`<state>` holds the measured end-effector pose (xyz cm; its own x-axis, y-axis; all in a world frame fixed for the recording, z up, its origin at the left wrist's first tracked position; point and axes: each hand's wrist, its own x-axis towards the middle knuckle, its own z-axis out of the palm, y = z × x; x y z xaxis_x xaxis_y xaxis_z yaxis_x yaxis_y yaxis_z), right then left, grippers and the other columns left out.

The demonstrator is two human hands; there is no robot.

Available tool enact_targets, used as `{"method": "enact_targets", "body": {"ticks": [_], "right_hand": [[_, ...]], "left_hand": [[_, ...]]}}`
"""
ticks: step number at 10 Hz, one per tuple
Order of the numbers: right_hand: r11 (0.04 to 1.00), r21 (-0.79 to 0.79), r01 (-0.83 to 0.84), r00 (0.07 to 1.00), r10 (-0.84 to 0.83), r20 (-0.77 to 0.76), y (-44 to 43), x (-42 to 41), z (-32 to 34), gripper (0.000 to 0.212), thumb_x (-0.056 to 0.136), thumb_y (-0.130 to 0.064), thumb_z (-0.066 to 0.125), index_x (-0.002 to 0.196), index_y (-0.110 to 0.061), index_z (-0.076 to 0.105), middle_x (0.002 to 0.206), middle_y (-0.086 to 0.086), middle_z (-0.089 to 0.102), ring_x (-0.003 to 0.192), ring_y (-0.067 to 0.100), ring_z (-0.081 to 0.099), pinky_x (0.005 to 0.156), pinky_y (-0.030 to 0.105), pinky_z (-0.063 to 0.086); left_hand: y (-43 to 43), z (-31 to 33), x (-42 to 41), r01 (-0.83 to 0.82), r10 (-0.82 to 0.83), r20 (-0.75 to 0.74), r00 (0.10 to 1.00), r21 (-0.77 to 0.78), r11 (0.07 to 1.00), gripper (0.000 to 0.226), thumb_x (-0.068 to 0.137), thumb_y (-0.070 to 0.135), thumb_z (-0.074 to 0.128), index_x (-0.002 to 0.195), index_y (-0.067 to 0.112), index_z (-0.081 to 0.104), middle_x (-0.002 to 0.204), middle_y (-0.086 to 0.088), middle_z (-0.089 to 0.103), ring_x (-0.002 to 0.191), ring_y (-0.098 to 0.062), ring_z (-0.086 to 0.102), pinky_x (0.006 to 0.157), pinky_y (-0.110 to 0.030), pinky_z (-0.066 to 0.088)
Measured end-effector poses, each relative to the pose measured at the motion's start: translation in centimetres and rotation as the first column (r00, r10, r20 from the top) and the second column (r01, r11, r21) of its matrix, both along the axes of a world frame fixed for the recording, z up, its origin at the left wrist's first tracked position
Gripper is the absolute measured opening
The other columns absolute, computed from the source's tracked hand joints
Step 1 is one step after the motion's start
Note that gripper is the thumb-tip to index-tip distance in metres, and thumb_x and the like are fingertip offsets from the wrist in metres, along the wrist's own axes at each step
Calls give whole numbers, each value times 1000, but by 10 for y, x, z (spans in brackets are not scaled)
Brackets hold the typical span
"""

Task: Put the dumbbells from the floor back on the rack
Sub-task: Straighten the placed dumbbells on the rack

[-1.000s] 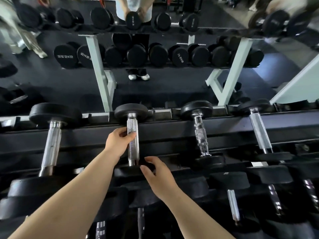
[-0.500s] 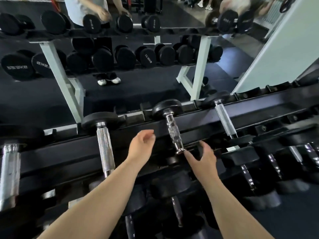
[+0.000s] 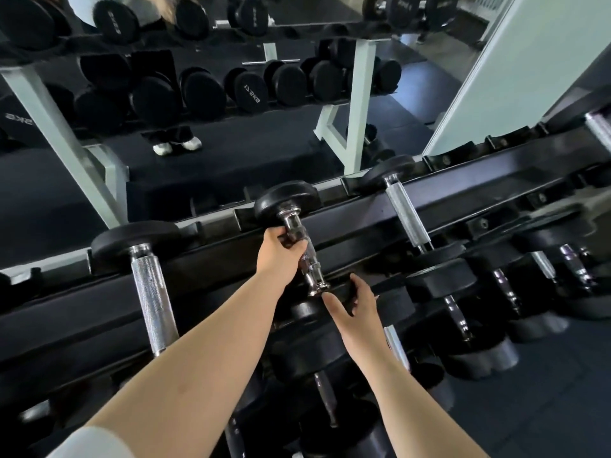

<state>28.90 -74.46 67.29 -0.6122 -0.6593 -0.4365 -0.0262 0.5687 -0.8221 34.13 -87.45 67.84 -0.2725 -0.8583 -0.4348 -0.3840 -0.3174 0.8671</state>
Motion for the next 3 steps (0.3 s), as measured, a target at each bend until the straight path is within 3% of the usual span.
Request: {"method": "enact_targets", "body": {"ticks": [2,3], "right_hand": [[1000,8,24,998,-24,-50,7,2,5,66,87,-36,54,144,-25,22,151,-4,29,138,14,29,110,32,29],[991,-23,132,988,-133,-82,36,12,4,55,89,-30,52,139,-24,32,143,-5,39,130,10,39,100,24,33]], "left_hand": [[5,5,14,130,-125,103,987,-47,990,42,90,6,41,132,11,43,128,-8,58,107,-24,58,88,-33,47],[16,11,37,223,-201,168,965,-125,967,36,90,10,42,126,12,49,125,-5,60,106,-20,57,81,-27,41]]}}
